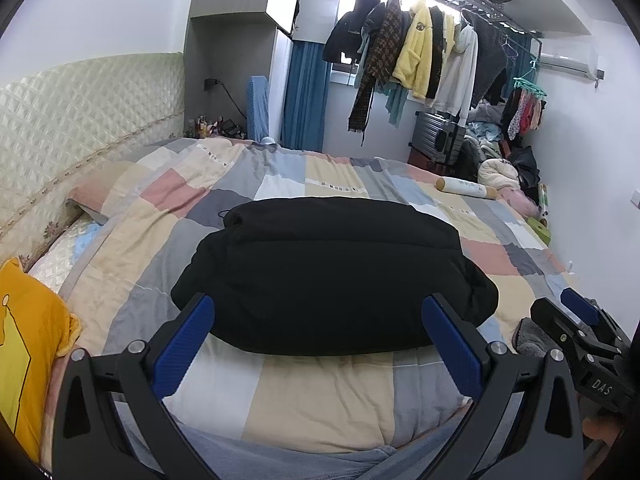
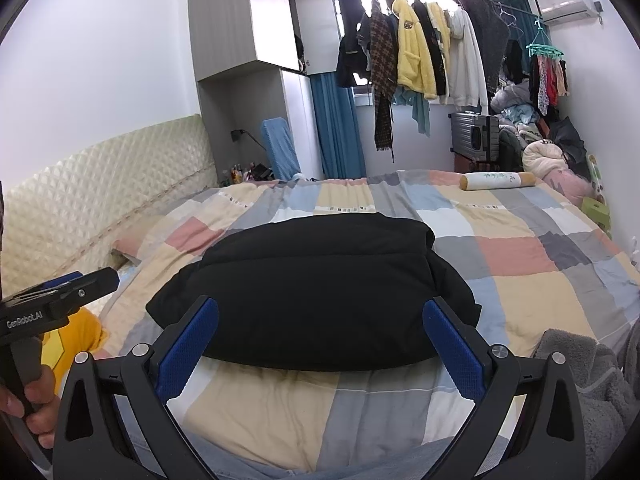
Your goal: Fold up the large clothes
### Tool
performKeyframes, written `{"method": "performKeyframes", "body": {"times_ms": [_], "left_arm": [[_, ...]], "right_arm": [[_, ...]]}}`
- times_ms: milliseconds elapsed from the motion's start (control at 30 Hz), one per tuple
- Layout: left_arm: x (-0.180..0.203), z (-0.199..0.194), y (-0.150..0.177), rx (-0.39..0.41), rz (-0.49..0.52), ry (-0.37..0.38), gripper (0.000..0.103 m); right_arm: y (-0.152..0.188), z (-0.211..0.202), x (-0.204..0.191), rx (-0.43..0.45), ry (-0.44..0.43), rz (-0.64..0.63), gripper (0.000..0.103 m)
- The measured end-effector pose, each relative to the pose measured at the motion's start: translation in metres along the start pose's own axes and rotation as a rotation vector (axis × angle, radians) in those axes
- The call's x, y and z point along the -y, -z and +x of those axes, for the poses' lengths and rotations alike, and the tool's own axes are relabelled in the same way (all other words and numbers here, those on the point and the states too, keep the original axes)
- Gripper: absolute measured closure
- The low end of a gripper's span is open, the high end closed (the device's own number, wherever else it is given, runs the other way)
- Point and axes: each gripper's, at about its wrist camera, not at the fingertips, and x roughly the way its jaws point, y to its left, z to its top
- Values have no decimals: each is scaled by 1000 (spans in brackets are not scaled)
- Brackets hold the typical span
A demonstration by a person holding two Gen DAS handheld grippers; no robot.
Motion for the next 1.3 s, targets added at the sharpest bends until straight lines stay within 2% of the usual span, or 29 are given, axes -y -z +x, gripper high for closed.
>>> {"method": "performKeyframes", "body": {"times_ms": [1300], "left_arm": [[9, -7, 7, -6, -6, 5, 0]], "right_arm": [[-4, -3, 5, -2, 0, 7, 0]]}}
